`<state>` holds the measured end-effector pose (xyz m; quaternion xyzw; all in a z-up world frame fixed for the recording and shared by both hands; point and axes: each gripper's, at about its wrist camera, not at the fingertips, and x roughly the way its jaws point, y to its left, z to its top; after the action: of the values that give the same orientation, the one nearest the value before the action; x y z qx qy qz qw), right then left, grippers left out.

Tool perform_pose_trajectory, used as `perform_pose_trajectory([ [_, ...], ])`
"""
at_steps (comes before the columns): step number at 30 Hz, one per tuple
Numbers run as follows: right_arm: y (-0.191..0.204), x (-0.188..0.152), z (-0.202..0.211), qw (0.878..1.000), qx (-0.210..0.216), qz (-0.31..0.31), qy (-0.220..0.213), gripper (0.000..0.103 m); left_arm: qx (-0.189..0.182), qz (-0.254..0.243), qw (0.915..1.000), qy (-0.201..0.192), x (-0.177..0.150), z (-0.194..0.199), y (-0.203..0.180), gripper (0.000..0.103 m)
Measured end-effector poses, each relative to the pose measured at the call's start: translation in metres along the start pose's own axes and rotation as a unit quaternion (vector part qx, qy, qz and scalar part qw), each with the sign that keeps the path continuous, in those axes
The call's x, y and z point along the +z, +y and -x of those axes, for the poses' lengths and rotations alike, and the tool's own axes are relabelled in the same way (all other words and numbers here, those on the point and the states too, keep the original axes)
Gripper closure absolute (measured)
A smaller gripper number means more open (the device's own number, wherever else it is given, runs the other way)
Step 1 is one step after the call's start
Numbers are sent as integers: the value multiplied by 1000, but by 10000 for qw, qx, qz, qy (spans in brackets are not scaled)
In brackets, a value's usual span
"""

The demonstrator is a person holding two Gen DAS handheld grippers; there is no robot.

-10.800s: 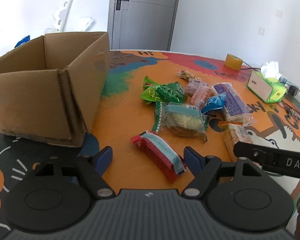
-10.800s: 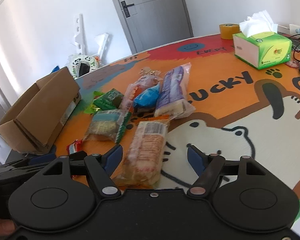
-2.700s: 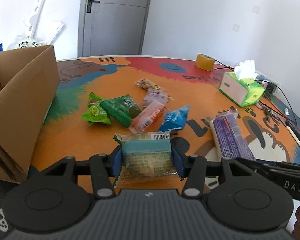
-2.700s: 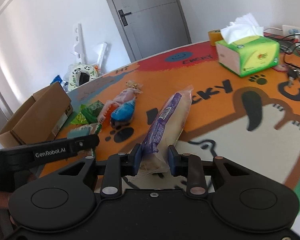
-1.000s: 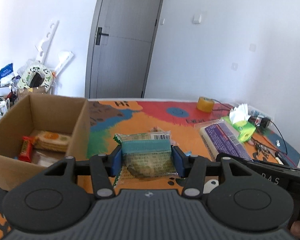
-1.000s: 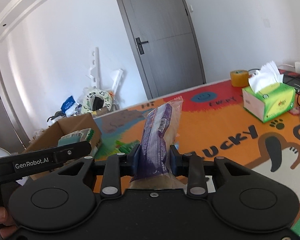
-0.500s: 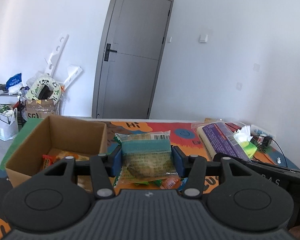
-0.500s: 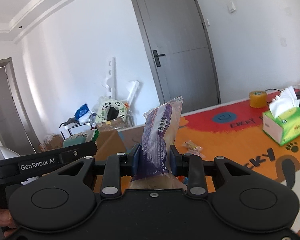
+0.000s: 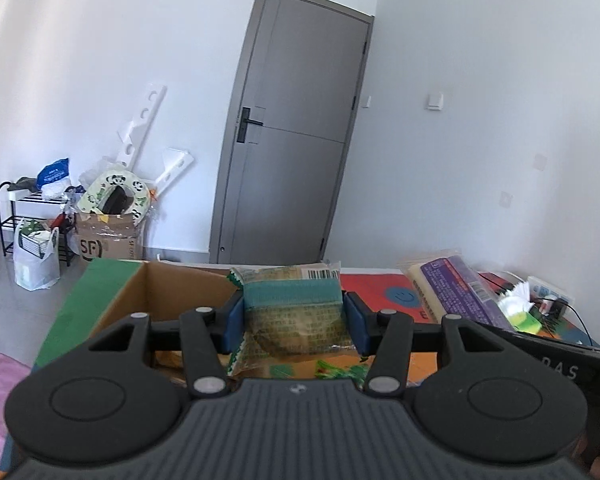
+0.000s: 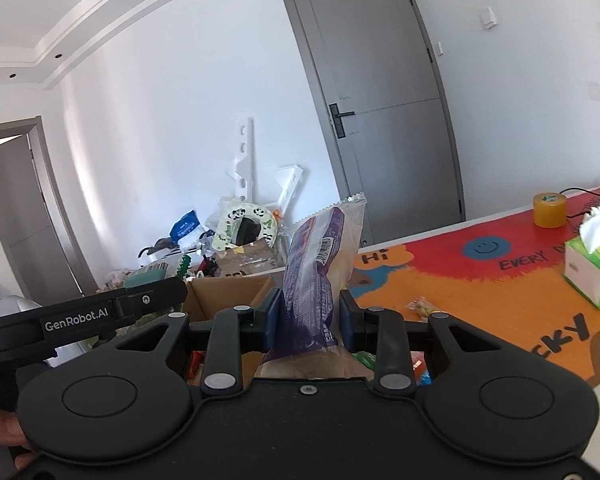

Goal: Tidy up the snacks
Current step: 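Carry the bread cake with the left gripper while the right carries the purple roll to the box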

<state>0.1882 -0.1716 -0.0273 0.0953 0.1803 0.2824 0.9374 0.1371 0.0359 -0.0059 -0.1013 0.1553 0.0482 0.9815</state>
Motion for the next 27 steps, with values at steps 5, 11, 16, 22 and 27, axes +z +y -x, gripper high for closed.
perform_pose_trajectory([
  [5, 8, 3, -13, 9999, 85, 46, 33, 72, 103, 58, 9999, -31, 5, -6, 13, 52],
  [11, 18, 2, -27, 9996, 217, 112, 111, 72, 231, 158, 9996, -11, 8, -15, 30, 52],
  [16, 29, 3, -43, 9990, 379, 170, 176, 73, 361, 200, 9991, 7, 12, -23, 45, 52],
  [22, 41, 5, -63, 9981, 526, 175, 277, 73, 503, 222, 9984, 106, 15, -37, 60, 52],
  [27, 51, 4, -76, 9971, 630, 196, 377, 73, 582, 358, 9969, 387, 11, -50, 75, 49],
])
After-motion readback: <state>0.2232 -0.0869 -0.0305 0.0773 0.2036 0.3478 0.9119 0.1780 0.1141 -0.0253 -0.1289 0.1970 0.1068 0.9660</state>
